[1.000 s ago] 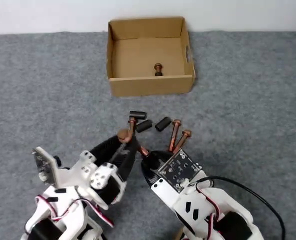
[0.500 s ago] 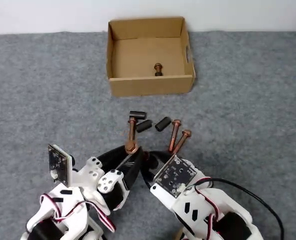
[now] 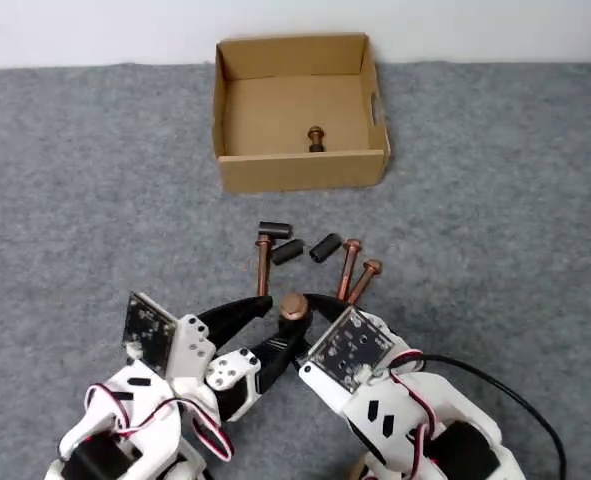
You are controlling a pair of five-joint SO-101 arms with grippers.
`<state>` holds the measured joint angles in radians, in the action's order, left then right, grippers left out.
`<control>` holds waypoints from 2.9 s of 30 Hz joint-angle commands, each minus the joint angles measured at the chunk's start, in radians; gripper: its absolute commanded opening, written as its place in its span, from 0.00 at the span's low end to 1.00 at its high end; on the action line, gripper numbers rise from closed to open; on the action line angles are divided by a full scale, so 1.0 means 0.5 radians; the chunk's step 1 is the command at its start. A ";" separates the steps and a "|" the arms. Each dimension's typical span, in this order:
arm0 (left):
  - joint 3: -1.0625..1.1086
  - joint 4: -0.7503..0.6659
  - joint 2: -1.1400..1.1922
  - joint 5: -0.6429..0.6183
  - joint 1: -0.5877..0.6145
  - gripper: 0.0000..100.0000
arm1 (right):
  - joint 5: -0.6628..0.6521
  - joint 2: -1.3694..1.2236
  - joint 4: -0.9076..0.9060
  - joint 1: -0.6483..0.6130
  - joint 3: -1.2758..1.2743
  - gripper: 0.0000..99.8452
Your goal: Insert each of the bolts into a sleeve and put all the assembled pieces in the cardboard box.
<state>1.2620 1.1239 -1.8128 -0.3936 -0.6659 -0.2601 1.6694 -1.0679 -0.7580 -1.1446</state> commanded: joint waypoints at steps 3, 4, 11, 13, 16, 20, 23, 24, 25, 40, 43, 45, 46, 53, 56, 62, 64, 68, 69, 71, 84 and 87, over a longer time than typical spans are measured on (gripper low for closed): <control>-0.189 0.187 0.015 0.037 -0.028 0.20 | -0.006 0.011 0.072 0.078 0.009 0.01; -0.219 0.215 0.015 0.037 -0.028 0.20 | -0.006 0.011 0.072 0.127 -0.003 0.01; -0.422 0.353 0.012 0.040 0.006 0.18 | 0.288 0.008 0.072 0.422 -0.025 0.01; -0.437 0.350 0.012 0.043 0.117 0.13 | 0.420 0.008 0.072 0.554 -0.025 0.01; -0.382 0.344 0.009 0.239 0.341 0.00 | 0.595 0.008 0.069 0.815 -0.025 0.01; -0.183 0.245 0.003 0.543 0.678 0.00 | 0.654 -0.103 0.078 1.079 0.064 0.01; -0.002 0.141 0.000 0.697 0.970 0.00 | 0.798 -0.308 0.094 1.134 0.252 0.01; 0.069 0.095 0.000 0.706 1.049 0.00 | 0.862 -0.400 0.097 1.140 0.322 0.01; 0.140 0.055 0.000 0.706 1.117 0.00 | 0.914 -0.505 0.115 1.140 0.393 0.01; 0.839 -0.279 0.003 0.706 1.347 0.00 | 1.000 -2.232 0.974 1.140 1.436 0.01; 0.839 -0.252 0.012 0.706 1.353 0.00 | 0.994 -2.598 1.134 1.140 1.672 0.01; 0.839 -0.227 0.012 0.706 1.350 0.00 | 0.991 -2.843 1.204 1.140 1.869 0.01; 0.839 -0.230 0.012 0.706 1.353 0.00 | 0.991 -2.969 1.223 1.140 1.976 0.01; 0.839 -0.224 0.012 0.706 1.344 0.00 | 0.961 -3.896 1.229 1.143 2.811 0.01; 0.839 -0.230 0.012 0.706 1.350 0.00 | 0.847 -4.276 1.226 1.140 3.133 0.01; 0.839 -0.227 0.012 0.706 1.350 0.00 | 0.641 -4.921 1.048 1.134 3.584 0.01; 0.839 -0.230 0.015 0.706 1.350 0.00 | 0.595 -5.086 0.916 1.137 3.744 0.01; 0.842 -0.230 0.015 0.706 1.350 0.00 | 0.592 -5.338 0.634 1.137 4.081 0.05; 0.842 -0.230 0.015 0.706 1.350 0.00 | 0.592 -5.390 0.563 1.137 4.167 0.09; 0.842 -0.230 0.015 0.706 1.350 0.00 | 0.601 -5.473 0.410 1.131 4.342 0.16; 0.842 -0.230 0.015 0.709 1.353 0.00 | 0.605 -5.599 -0.489 1.030 5.413 0.02; 0.842 -0.230 0.015 0.715 1.359 0.00 | 0.608 -5.605 -0.750 1.005 5.591 0.01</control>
<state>1.6886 1.0119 -1.8052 -0.0514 0.0031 0.0468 -1.1508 -1.3349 -0.2424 1.5359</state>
